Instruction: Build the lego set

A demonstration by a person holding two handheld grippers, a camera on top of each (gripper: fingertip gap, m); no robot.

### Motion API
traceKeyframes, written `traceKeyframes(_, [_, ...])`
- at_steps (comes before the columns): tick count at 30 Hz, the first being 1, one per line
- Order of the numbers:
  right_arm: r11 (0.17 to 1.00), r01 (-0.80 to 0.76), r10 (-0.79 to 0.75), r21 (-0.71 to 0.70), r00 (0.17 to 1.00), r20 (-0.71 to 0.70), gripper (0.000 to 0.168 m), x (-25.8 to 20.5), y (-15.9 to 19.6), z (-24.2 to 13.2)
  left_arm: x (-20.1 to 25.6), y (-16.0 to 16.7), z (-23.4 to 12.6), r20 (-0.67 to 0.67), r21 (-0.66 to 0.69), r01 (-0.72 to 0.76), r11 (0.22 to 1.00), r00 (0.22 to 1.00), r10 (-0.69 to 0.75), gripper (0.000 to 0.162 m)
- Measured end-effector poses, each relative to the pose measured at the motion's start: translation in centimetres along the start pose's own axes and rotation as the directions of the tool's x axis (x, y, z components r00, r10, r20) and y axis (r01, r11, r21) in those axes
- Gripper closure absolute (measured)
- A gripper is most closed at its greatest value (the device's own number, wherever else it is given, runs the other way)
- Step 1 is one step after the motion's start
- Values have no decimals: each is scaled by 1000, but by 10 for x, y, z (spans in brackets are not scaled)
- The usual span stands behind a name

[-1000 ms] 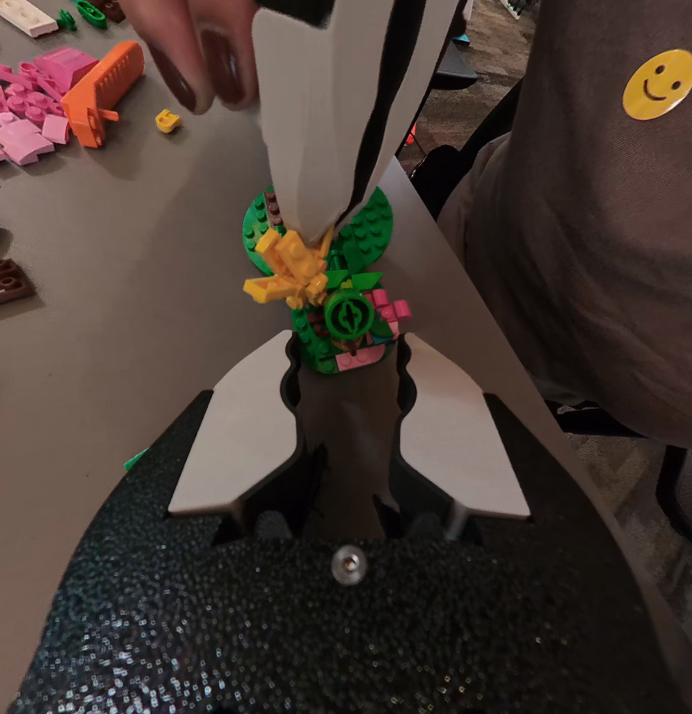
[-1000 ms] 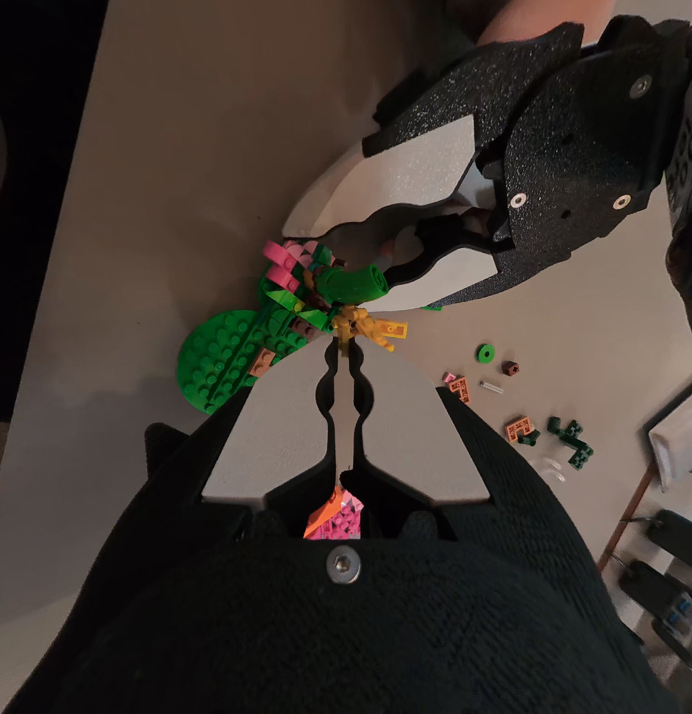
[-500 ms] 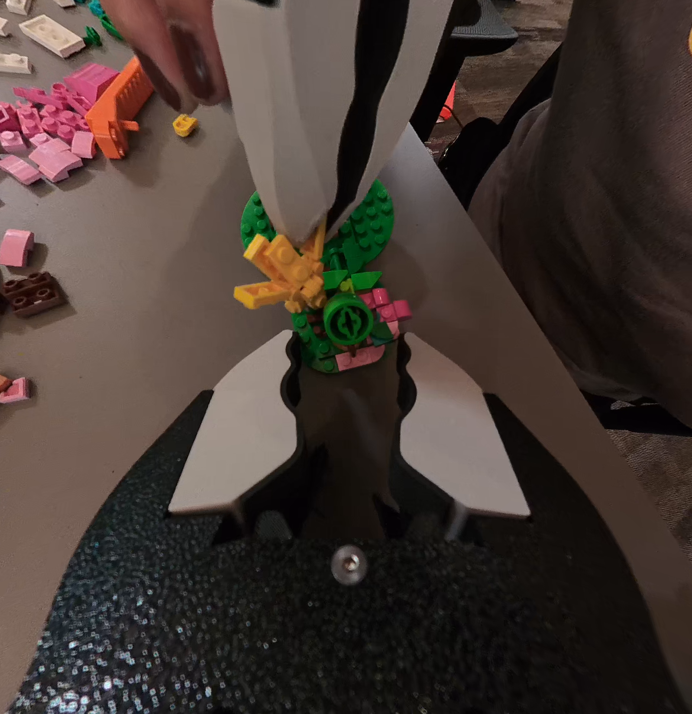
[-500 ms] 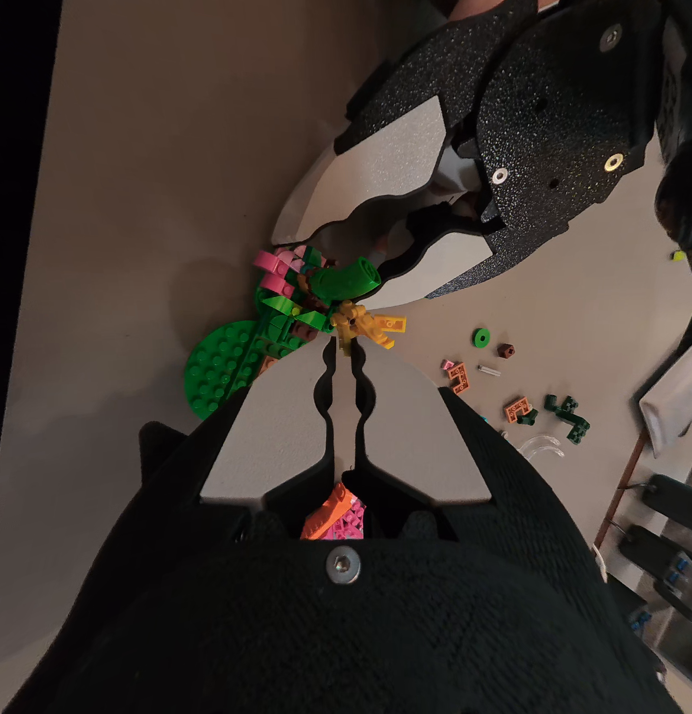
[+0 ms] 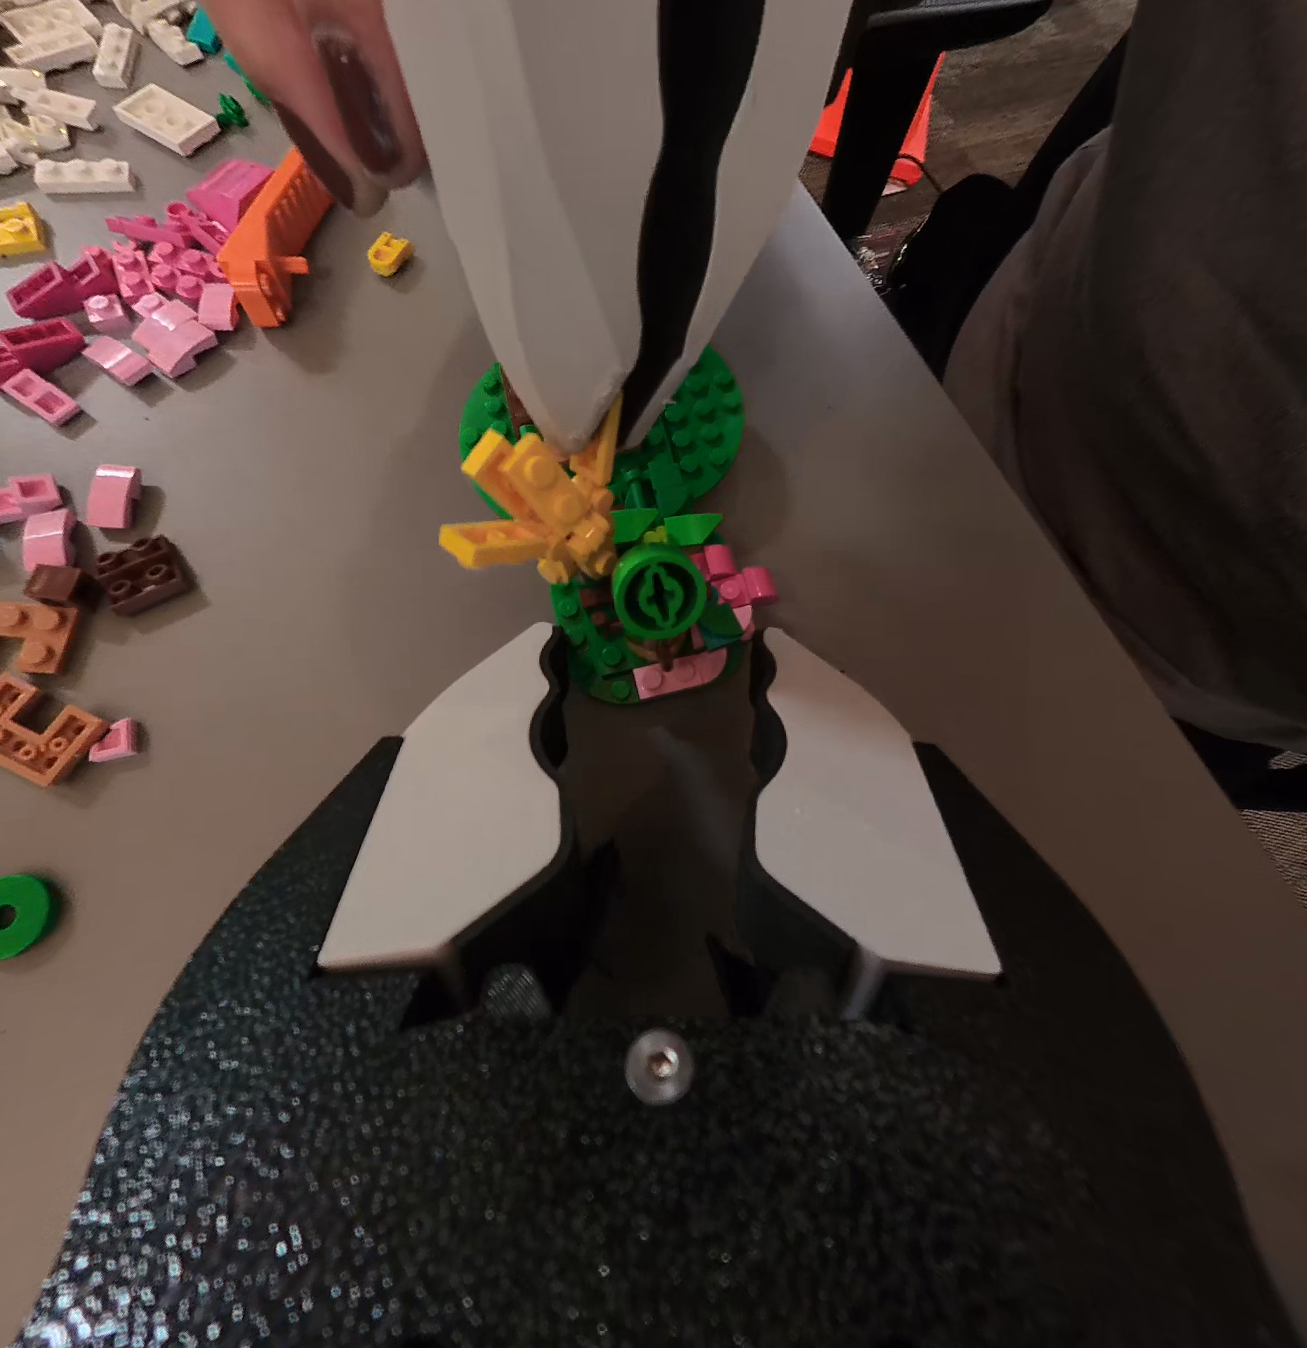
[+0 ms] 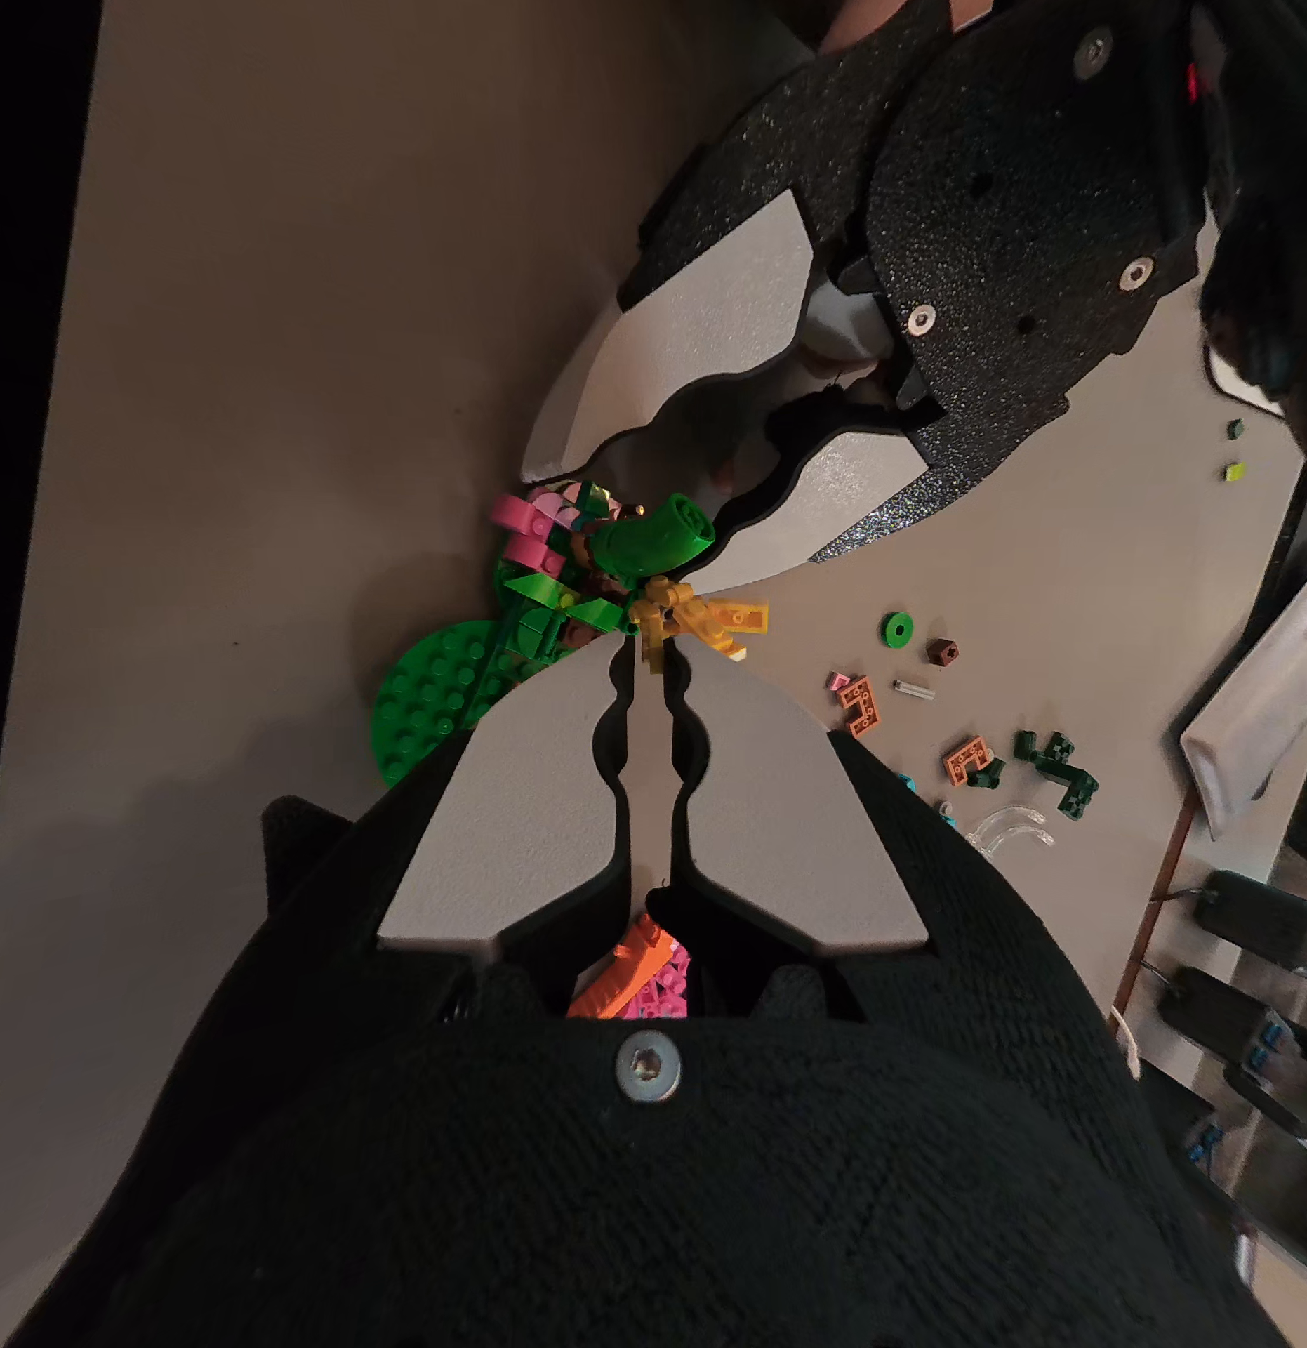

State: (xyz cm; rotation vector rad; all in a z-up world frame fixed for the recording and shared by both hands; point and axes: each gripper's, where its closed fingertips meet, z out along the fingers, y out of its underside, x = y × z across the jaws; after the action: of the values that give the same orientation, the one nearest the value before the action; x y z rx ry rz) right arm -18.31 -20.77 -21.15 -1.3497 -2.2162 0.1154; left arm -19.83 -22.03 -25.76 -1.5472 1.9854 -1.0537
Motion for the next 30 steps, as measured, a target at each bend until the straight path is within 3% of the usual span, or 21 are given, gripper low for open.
traceKeyframes(15, [998,-21,13,-63,992,-122,164,8,0,5,-12,1,1,98,-12,-10,1000,995,11,114])
traceKeyframes(30, [987,-149,151,62,988,-28,150,3,-8,-3,-13,1,2,114,-24,-39,999,993,42,114])
